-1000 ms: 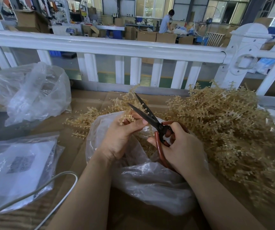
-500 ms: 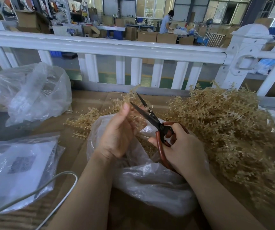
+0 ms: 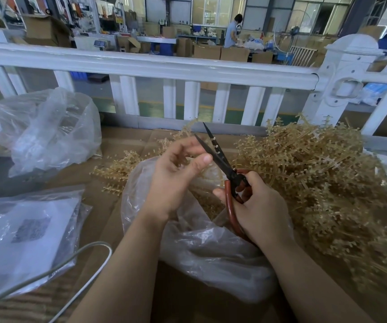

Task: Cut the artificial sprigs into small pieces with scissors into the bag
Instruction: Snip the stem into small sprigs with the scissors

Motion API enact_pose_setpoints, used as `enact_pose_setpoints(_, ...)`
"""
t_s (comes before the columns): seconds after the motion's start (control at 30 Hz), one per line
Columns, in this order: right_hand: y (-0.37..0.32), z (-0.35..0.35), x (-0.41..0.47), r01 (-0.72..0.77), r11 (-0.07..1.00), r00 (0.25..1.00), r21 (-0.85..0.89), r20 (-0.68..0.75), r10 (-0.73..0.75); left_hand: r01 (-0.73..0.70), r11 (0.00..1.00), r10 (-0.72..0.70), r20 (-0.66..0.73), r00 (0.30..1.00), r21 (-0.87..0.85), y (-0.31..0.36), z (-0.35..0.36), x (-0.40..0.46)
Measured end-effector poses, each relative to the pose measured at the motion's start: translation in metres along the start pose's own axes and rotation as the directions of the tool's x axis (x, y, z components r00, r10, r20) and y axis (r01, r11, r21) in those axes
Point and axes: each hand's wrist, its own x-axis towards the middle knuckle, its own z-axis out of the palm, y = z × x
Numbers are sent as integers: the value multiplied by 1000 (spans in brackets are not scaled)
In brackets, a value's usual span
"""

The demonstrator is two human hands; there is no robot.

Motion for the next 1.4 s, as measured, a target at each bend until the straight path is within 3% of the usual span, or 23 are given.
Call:
enact_pose_setpoints(0.23,-4,-3,0,63,998,998,-29,20,-62,65,976,-53,63,997,-210,-8,-4,0)
enact_pose_setpoints(0.43,-3,-2,1,68,995,997,-71,42,-65,79,975,-52,132,990,-209,-6,-5,-2)
enact_pose_setpoints(0.9,-2,0,4,86,988,996,-128,31,-83,103,970,-83,97,992,-222,-5,-5,-3)
enact_pose_setpoints(1.4,0,0,1,71,995,997,-75,25,-69,140,957,-106,142,984,-256,-11,-9,-1)
